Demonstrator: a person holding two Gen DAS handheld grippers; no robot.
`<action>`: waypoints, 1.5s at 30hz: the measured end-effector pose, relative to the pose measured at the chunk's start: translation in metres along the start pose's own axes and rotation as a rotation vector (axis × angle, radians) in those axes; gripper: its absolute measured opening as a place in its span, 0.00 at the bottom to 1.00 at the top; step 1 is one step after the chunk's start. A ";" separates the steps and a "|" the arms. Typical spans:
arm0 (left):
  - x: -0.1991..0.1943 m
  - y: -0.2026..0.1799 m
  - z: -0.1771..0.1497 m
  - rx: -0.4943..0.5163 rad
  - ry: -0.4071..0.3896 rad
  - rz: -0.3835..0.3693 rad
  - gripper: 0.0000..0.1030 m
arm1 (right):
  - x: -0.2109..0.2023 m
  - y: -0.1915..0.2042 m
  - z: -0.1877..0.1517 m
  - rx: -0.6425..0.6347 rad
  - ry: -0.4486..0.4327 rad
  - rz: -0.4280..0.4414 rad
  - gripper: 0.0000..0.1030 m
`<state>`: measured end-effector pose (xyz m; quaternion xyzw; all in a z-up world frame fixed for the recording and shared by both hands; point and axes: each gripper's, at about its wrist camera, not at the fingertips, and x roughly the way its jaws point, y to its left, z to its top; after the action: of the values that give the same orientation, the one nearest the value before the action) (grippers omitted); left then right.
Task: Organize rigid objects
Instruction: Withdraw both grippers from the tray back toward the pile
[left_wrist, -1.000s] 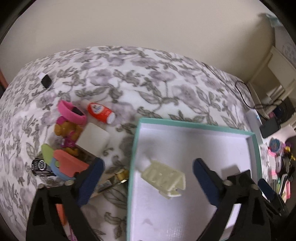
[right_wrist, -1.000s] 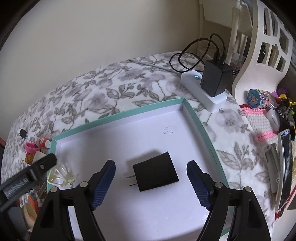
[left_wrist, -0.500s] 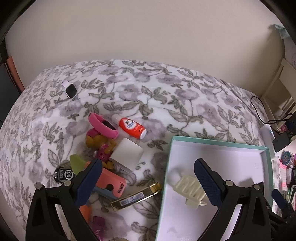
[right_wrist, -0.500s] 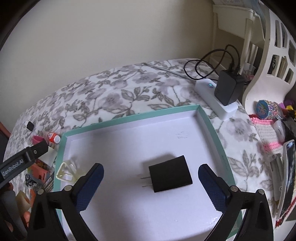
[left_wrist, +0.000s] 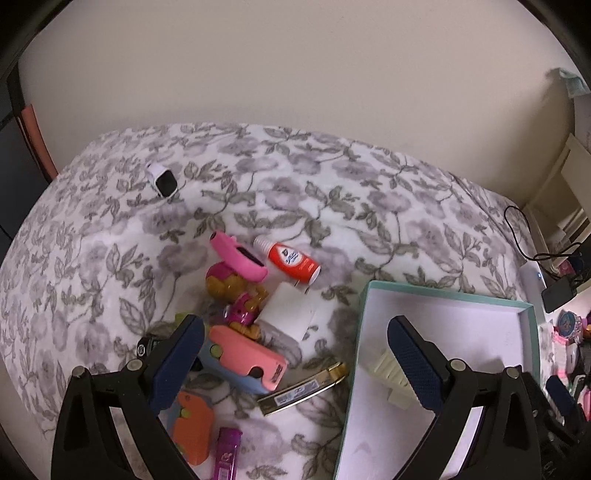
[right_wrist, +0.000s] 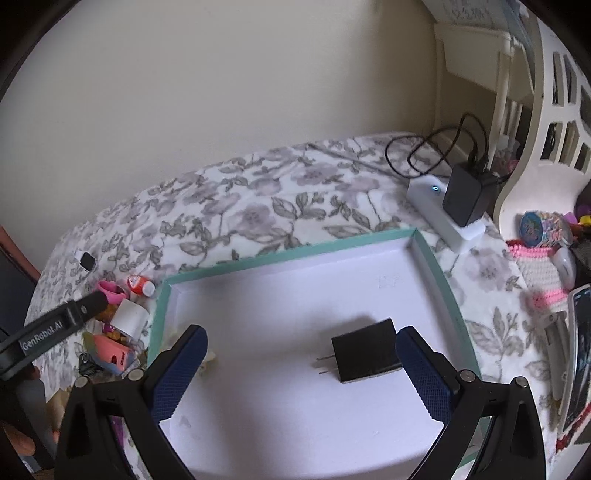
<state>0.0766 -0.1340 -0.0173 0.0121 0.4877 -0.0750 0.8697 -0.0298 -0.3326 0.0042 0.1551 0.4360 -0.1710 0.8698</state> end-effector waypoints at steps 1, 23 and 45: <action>-0.001 0.001 0.000 0.001 0.001 0.002 0.97 | -0.003 0.001 0.001 0.003 -0.012 0.006 1.00; -0.036 0.063 0.017 0.025 -0.065 0.075 0.97 | -0.024 0.083 -0.001 -0.137 -0.068 -0.185 1.00; -0.018 0.154 -0.039 -0.144 0.145 0.175 0.97 | 0.017 0.200 -0.081 -0.417 0.250 0.088 0.97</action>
<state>0.0566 0.0238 -0.0307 -0.0026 0.5506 0.0373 0.8339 0.0090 -0.1231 -0.0324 0.0109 0.5591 -0.0188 0.8288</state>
